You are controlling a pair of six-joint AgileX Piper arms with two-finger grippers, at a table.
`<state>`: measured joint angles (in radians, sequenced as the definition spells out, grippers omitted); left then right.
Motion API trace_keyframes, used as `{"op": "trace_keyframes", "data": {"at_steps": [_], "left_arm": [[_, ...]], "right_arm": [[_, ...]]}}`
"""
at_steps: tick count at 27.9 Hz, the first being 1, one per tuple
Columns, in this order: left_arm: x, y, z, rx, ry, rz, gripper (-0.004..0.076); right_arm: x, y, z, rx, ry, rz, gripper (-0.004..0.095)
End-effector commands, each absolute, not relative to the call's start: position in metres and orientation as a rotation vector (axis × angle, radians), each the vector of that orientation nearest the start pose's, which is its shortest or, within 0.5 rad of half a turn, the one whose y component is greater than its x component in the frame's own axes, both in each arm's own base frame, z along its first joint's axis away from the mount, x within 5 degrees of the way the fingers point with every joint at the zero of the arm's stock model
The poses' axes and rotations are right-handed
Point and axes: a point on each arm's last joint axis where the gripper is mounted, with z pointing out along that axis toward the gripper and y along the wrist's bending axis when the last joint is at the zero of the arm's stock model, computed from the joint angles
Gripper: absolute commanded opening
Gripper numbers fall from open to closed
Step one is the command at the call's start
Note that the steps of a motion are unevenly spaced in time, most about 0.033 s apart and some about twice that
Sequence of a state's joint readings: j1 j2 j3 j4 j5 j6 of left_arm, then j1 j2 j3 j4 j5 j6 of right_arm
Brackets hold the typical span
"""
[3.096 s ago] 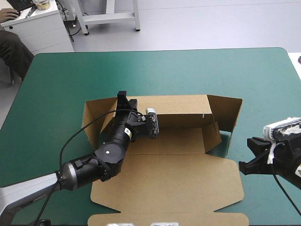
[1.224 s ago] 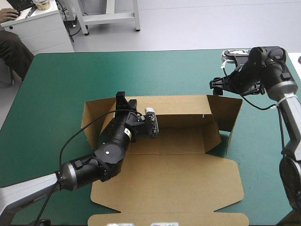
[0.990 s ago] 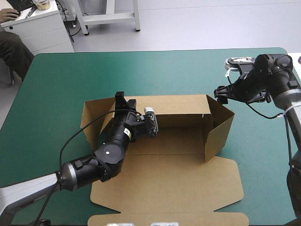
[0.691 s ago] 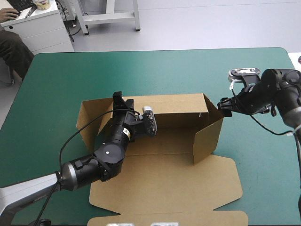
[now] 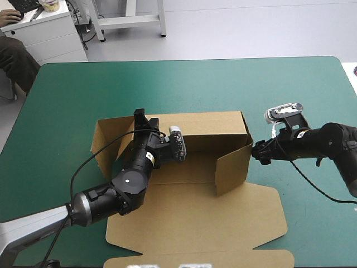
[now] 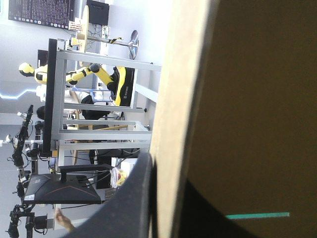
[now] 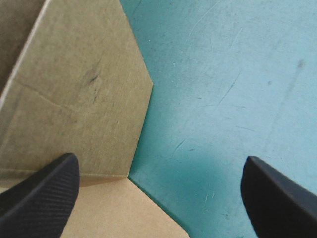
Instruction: Fold the box
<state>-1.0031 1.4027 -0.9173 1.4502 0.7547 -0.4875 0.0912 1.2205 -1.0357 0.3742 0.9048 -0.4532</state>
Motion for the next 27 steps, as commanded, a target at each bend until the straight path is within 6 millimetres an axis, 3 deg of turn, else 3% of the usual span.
{"op": "trace_keyframes", "data": {"at_steps": [1,17,27], "left_arm": [[0.205,-0.207,0.313,1.276,1.491,0.693,-0.001],[0.205,-0.21,0.314,1.297,1.458,0.673,-0.001],[0.205,-0.211,0.314,1.298,1.456,0.674,-0.001]], "right_arm": [[0.232,0.05,0.343,-0.536,2.378,0.355,0.0805],[0.229,0.069,0.345,-0.644,2.313,0.595,0.0805],[0.244,0.101,0.339,-0.704,2.209,0.516,0.0804]]}}
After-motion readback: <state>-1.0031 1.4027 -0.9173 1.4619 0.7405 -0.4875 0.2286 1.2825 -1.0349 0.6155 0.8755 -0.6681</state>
